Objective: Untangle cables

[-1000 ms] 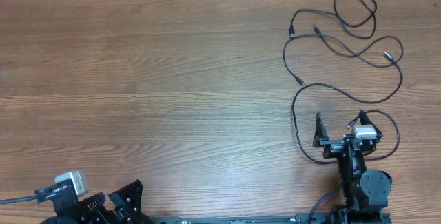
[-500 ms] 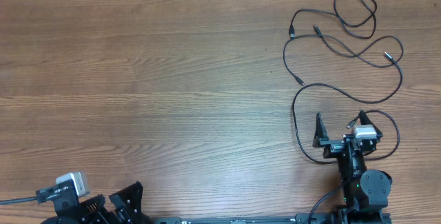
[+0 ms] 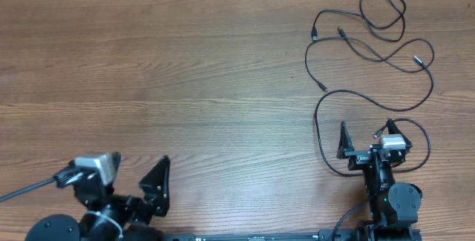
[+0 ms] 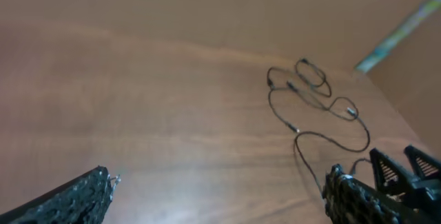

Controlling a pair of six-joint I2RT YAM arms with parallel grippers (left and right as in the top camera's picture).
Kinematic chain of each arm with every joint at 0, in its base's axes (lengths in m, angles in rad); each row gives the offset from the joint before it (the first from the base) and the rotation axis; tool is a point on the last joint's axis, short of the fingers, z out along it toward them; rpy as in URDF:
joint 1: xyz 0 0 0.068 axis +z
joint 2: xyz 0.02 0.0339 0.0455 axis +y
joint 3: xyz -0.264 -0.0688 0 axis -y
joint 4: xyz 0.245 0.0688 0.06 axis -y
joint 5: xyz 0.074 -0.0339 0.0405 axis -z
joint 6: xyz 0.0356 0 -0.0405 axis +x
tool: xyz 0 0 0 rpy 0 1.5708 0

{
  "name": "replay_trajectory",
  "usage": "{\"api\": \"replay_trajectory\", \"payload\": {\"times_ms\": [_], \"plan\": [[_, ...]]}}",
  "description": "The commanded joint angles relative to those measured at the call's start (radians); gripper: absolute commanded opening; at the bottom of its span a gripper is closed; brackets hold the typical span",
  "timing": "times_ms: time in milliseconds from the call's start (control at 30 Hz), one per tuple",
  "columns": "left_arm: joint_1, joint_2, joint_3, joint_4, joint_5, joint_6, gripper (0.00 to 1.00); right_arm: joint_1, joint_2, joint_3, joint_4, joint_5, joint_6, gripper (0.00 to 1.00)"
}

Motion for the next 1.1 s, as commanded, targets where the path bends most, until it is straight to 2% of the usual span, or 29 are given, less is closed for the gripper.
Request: {"api": "replay_trajectory", "payload": {"times_ms": [0,367,567,867,1067], "plan": [[0.087,-0.002,-0.063,0.061,0.194,0.255,0.99,-0.002,-0.01,-0.008,0.005,0.01,0.003,1.0],[0.258,-0.005,-0.201,0.154,0.254,0.276,0.99,-0.002,-0.01,-0.008,0.005,0.01,0.003,1.0],[0.298,-0.019,-0.218,0.177,0.353,0.443,0.99,-0.002,-0.01,-0.008,0.005,0.01,0.003,1.0],[0.397,-0.051,-0.224,0.174,0.354,0.428,1.0,-0.002,-0.01,-0.008,0.005,0.01,0.003,1.0],[0.414,-0.101,-0.268,0.178,0.353,0.429,0.99,-0.002,-0.01,-0.008,0.005,0.01,0.003,1.0]]}}
